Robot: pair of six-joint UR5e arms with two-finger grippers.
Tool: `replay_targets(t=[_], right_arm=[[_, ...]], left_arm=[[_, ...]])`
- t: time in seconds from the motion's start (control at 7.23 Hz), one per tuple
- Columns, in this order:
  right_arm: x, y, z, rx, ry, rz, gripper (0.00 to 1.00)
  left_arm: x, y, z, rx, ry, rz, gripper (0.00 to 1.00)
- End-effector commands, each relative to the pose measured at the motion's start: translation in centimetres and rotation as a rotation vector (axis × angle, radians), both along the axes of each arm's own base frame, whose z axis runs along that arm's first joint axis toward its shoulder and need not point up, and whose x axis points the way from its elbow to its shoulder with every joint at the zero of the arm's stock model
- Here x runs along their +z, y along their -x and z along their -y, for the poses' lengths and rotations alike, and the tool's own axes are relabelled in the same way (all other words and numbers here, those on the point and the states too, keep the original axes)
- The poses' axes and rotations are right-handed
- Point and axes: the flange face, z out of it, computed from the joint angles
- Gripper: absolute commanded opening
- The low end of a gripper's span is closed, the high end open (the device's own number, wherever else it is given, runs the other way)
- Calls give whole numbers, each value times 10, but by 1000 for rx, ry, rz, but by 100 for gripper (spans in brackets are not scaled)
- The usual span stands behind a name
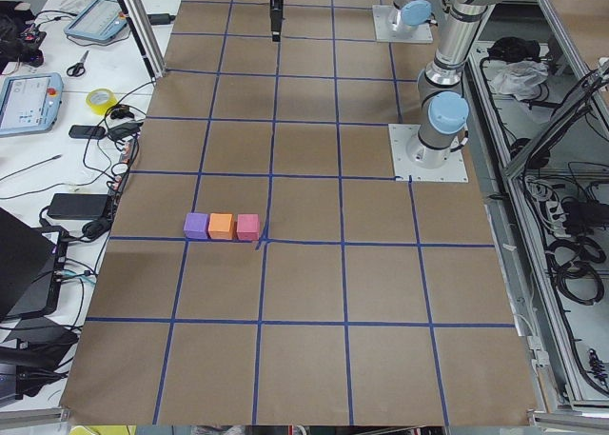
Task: Arrange blocks in a line
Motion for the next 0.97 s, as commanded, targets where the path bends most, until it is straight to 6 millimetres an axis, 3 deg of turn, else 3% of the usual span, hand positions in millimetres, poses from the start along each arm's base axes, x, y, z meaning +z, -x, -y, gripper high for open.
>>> replay_targets(t=[0.0,0.42,0.83], right_arm=[[0,0,0,-1,0,-1,100],[0,0,0,1,0,3,100],[0,0,0,-1,0,1,100]], left_arm=[[-10,0,-15,-31,-17,2,100],[-6,-25,-15,-11,-14,-2,100],[-5,-24,-16,-14,-12,1,100]])
